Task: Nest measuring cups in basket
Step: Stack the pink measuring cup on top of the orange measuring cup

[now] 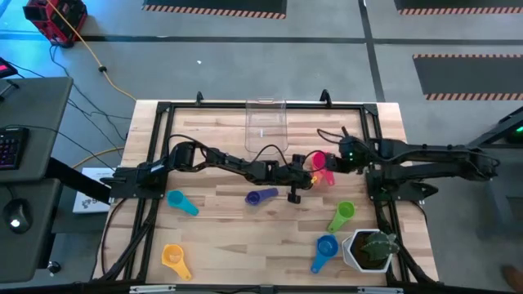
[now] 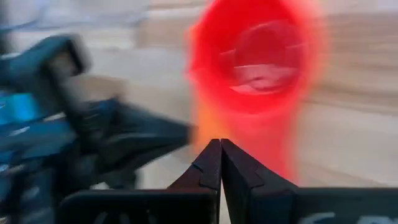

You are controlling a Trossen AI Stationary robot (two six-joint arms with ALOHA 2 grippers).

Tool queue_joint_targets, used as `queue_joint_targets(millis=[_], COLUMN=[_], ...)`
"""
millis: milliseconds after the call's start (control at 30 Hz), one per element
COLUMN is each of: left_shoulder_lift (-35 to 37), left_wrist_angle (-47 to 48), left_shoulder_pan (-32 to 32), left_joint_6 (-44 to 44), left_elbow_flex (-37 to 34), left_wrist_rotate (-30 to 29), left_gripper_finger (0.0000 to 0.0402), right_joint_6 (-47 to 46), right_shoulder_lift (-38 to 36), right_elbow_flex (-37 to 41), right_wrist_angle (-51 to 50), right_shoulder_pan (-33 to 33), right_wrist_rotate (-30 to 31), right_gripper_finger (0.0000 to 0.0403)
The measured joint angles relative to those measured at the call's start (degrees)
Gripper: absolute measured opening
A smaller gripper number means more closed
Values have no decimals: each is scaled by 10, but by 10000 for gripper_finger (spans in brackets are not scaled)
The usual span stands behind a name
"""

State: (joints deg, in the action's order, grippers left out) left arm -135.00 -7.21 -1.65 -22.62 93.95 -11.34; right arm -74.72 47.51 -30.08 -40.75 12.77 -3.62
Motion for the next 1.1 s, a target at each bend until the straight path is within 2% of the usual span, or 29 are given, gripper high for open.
queue_joint_targets(millis=[100, 200, 433, 600, 833, 1100], left_shoulder_lift=[0, 0, 0, 0, 0, 0], left_wrist_angle=[0, 0, 1, 1, 0, 0], left_shoulder_pan=[0, 0, 0, 0, 0, 0], left_joint_6=[0, 0, 1, 4, 30, 56], left_elbow_flex=[0, 0, 0, 0, 0, 0], left_wrist_rotate=[-1, -1, 4, 5, 9, 24], left_gripper_finger=[0, 0, 0, 0, 0, 0], right_joint_6=[14, 14, -25, -29, -57, -96], right_shoulder_lift=[0, 1, 14, 40, 89, 103], right_elbow_flex=[-23, -15, 54, 59, 59, 59], right_wrist_angle=[-118, -154, -15, -4, 85, 159], right_shoulder_pan=[9, 12, 2, -2, -34, -58], right_wrist_rotate=[20, 25, 17, 8, 1, 5], right_gripper_finger=[0, 0, 0, 0, 0, 0])
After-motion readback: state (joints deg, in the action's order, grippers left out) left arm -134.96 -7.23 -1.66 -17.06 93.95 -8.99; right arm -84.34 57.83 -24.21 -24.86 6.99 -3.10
